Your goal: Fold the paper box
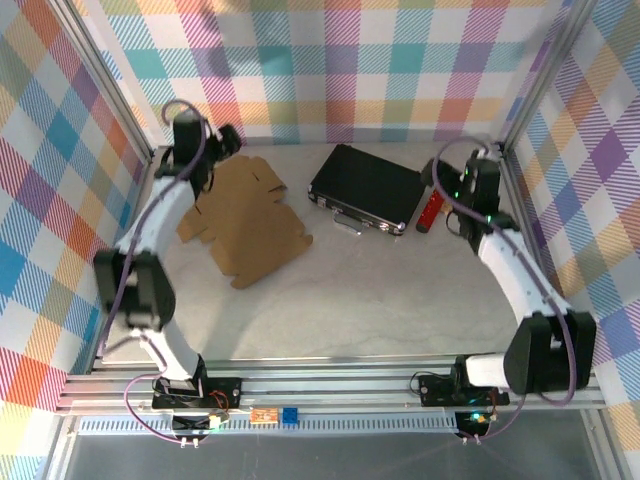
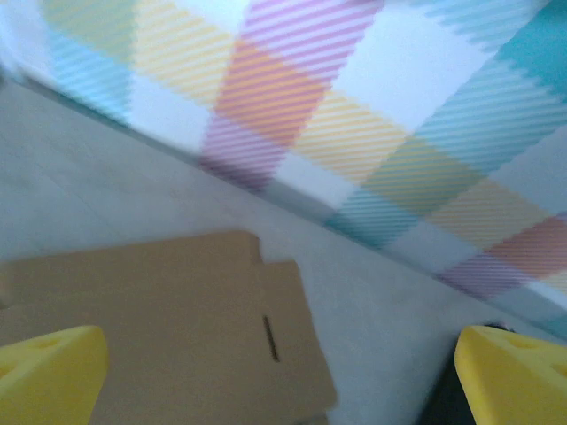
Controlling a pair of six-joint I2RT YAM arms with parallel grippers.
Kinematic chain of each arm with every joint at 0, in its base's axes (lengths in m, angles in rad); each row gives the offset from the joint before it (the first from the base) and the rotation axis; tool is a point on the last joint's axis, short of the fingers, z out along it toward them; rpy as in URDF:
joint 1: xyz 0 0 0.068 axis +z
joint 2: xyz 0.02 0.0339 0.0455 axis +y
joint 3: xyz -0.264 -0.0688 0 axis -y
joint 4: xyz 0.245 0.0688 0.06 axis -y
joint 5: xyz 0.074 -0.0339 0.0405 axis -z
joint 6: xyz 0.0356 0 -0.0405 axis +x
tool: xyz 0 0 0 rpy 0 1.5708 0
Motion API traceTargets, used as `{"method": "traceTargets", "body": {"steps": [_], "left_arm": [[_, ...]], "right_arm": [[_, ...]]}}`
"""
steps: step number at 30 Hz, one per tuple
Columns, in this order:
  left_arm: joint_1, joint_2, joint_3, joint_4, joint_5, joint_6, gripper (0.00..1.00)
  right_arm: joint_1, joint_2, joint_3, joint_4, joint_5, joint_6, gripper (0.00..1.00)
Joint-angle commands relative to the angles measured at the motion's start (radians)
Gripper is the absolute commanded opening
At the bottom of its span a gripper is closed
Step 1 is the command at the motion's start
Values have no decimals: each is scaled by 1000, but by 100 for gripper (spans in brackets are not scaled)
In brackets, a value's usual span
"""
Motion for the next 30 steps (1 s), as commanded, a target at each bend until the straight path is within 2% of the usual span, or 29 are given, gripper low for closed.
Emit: {"method": "traceTargets", "body": {"steps": [1,3,5,8,9,11,15,18,21,30], "left_arm": [[20,302,188,-518,294,-137,100],[19,380,209,-479,318,-167,96],[19,451,237,-480,349,-182,83],[8,538,239,-524,394,-193,63],[2,548,216,-534,394,-192,62],[-14,531,134,-532,374,-191,58],[-38,424,-122,-472,322,-256,47],[-59,323,-349,-348,344,-335,45],[-96,255,-488,-240,374,-405,45],[-160,278,-508,-141,414,-527,44]], "right_arm": [[70,140,90,-404,-225,164,99],[176,136,81,-351,-219,139,94],[257,130,68,-300,-239,127,84],[323,161,66,-277,-301,145,71],[332,174,66,-276,-326,149,67],[346,192,64,-279,-353,151,66],[359,202,33,-271,-431,166,64],[367,199,-13,-242,-499,185,64],[379,200,-56,-238,-560,191,66],[431,200,-236,-313,-602,137,71]]}}
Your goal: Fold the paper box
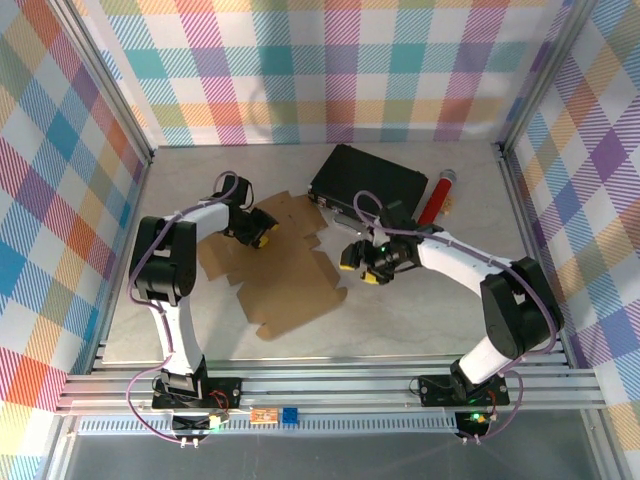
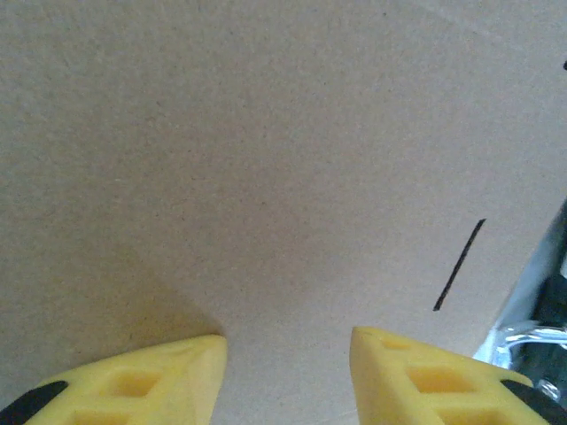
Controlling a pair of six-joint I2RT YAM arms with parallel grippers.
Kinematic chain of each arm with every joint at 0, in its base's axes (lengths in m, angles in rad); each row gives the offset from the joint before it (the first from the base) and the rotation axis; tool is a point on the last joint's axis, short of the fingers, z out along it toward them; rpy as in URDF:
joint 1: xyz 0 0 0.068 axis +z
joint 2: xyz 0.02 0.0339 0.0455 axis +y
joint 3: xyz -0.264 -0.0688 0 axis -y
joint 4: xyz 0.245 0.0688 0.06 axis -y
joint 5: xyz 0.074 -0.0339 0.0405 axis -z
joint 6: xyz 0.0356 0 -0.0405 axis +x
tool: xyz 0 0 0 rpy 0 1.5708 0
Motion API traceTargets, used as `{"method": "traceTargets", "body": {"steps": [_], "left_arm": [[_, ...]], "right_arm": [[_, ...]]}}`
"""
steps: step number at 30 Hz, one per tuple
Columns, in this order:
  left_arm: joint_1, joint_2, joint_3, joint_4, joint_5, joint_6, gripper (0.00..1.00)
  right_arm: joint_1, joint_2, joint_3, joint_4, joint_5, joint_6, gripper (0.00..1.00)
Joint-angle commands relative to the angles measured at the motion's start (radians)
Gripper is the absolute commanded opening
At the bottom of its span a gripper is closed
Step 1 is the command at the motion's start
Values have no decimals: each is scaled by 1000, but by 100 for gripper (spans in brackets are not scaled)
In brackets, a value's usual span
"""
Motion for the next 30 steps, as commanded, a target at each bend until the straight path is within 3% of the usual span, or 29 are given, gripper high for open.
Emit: {"method": "traceTargets", "body": {"steps": [1,11,18,30], "left_arm": [[-38,135,-84,-96,-14,-80,44],[-56,140,-86,-111,-7,-77,43],[-57,111,-111,-111,9,-64,43],[-57,69,-95,-138,54,-28,44]], "right_arm": [[17,1,-84,-33,-55,-17,72],[81,90,-245,370,-137,193,73],[98,209,-253,774,-152,420,60],[207,232,-191,951,-49,610,48]]}}
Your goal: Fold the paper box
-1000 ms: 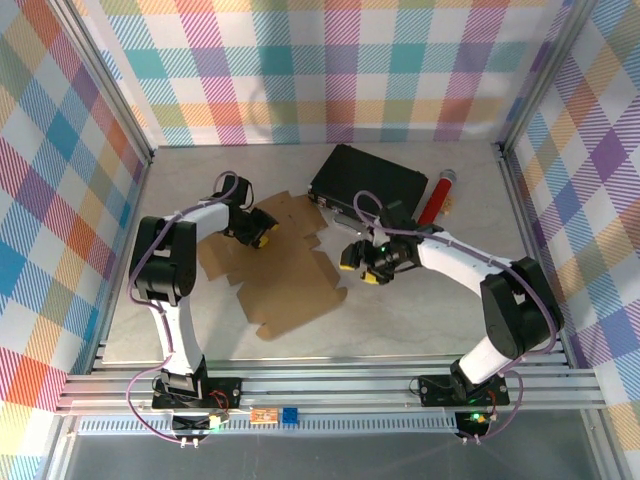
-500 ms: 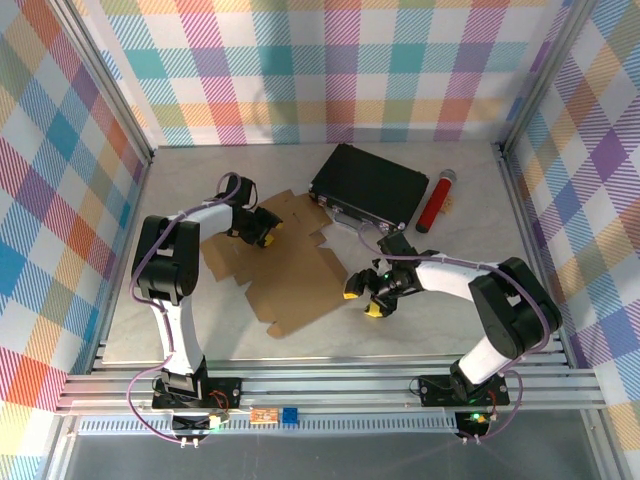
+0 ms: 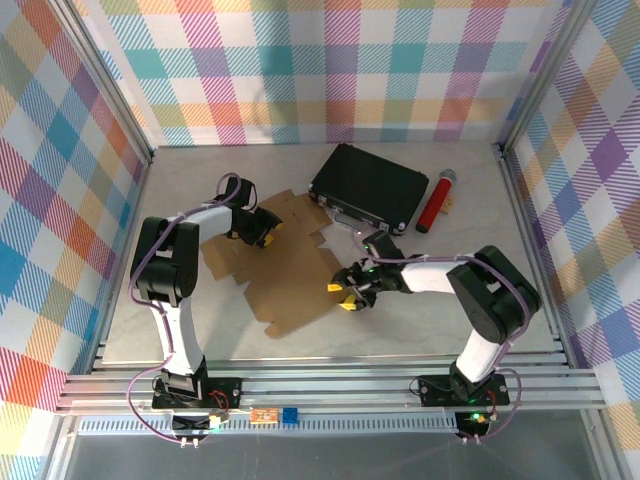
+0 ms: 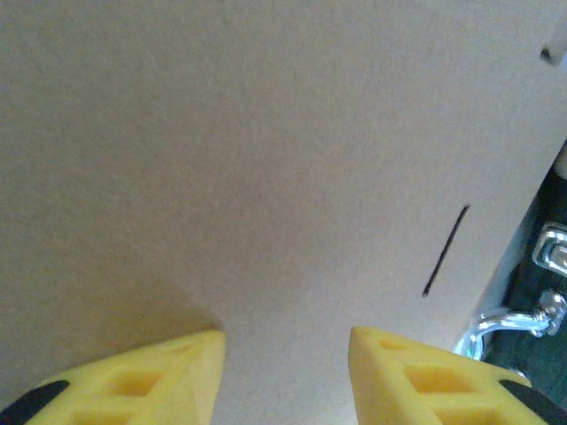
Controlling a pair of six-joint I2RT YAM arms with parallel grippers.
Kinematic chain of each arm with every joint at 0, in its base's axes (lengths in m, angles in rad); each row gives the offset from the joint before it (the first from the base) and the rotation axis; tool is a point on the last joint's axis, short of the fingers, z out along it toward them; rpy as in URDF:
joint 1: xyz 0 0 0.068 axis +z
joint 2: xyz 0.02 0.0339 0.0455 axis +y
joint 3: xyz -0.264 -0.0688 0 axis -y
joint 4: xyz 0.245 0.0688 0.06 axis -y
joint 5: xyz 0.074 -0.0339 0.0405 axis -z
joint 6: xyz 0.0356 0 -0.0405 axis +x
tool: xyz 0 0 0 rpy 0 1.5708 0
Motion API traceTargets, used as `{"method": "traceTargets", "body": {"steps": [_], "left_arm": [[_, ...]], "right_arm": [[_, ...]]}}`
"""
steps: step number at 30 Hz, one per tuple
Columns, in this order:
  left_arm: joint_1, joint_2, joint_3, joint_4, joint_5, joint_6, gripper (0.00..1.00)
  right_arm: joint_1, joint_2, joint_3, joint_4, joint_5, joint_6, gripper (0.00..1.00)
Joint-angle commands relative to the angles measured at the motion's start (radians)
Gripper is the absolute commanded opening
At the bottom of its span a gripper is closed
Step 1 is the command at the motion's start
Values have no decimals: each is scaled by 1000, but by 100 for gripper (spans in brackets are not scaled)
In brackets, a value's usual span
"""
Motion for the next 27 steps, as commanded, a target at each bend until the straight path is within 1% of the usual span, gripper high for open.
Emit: {"method": "traceTargets", "body": {"steps": [1,4,5,7,8,9,10,12,15,16,19,22,26,27], "left_arm": [[-41,78,-71,-212,35,11,44],[-41,68,-71,-215,40,12,44],[-39,61,-73,-215,40,14,44],[-35,44,-71,-226,31,20,45],[-32,25,-66,-245,22,28,45],[-27,-4,-54,-277,-5,40,46],[-23,-41,-41,-308,-38,50,48],[-9,-143,7,-390,-130,70,58],[19,-294,116,-497,-257,105,71],[28,-324,158,-520,-289,119,74],[60,-378,299,-595,-313,154,75],[72,-423,413,-653,-343,181,77],[77,-536,446,-640,-369,184,78],[76,-567,440,-624,-370,184,81]], "right_arm": [[78,84,19,401,70,23,47],[78,119,26,480,75,56,40],[79,128,34,480,77,61,37],[78,126,47,480,87,58,29],[79,115,49,483,98,55,22],[82,95,56,462,112,45,16],[85,73,70,421,120,24,12],[95,16,141,268,138,-60,0],[124,-37,322,14,160,-195,0],[132,-43,378,-41,160,-223,0],[154,-64,548,-224,193,-312,0],[151,-104,706,-399,279,-415,0],[100,-128,913,-515,308,-524,0],[81,-132,952,-521,297,-550,0]]}}
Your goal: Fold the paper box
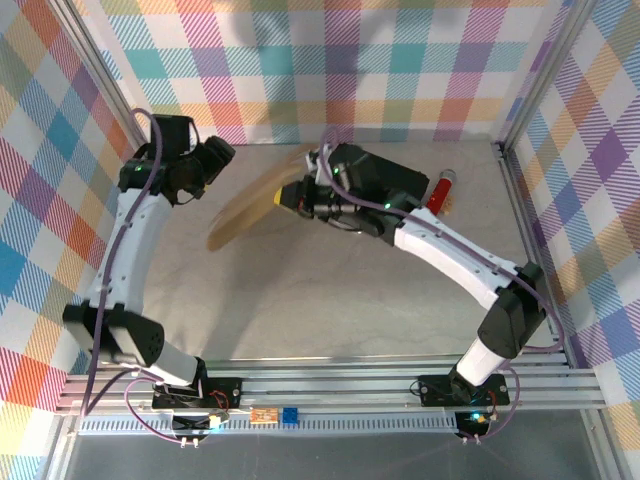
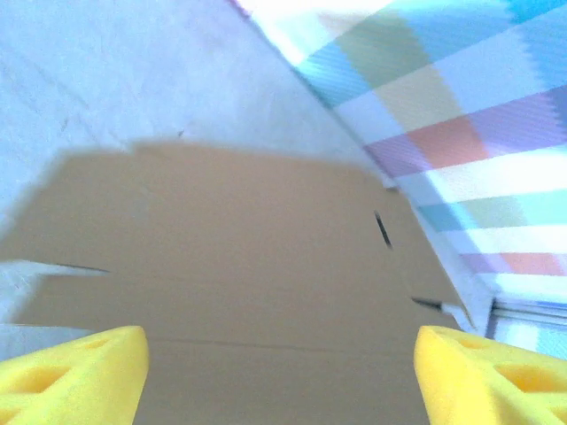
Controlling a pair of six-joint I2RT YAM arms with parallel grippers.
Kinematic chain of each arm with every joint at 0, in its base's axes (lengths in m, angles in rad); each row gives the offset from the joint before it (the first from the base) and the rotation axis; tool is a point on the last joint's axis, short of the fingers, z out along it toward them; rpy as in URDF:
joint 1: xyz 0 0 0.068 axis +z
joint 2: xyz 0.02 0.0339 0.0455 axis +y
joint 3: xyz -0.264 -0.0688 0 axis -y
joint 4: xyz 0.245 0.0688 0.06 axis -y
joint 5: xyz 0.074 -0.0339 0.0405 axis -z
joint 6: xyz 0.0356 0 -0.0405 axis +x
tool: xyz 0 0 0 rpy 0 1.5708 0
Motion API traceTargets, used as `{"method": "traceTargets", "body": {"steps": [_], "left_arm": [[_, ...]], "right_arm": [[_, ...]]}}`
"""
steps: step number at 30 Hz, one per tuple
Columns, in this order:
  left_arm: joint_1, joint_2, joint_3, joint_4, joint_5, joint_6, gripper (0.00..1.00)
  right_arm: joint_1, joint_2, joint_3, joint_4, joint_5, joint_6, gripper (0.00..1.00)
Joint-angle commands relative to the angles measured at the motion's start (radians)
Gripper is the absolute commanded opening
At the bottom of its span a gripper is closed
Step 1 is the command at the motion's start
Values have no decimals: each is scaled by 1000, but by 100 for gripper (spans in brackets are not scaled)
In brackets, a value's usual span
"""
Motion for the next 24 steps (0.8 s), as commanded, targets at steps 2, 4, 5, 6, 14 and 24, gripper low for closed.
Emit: {"method": "traceTargets", "body": {"steps": [2,4,5,6,14,24], "left_arm": [[5,-96,-24,-41,-15,15,86],[32,-115,-34,-32,52,-14,87],[46,-116,-32,-23,102,-27,86],[49,-116,-24,-6,146,-29,85],[30,-78,9,77,364,39,77],[-71,-28,-2,160,433,1,75]], "right_arm": [[-68,-32,157,-180,38,-212,0],[-77,-21,268,-316,79,-349,0],[-79,-12,312,-374,102,-404,0],[-82,-4,360,-453,135,-465,0],[-85,-106,428,-665,453,-738,0],[-84,-162,395,-804,502,-1018,0]]}}
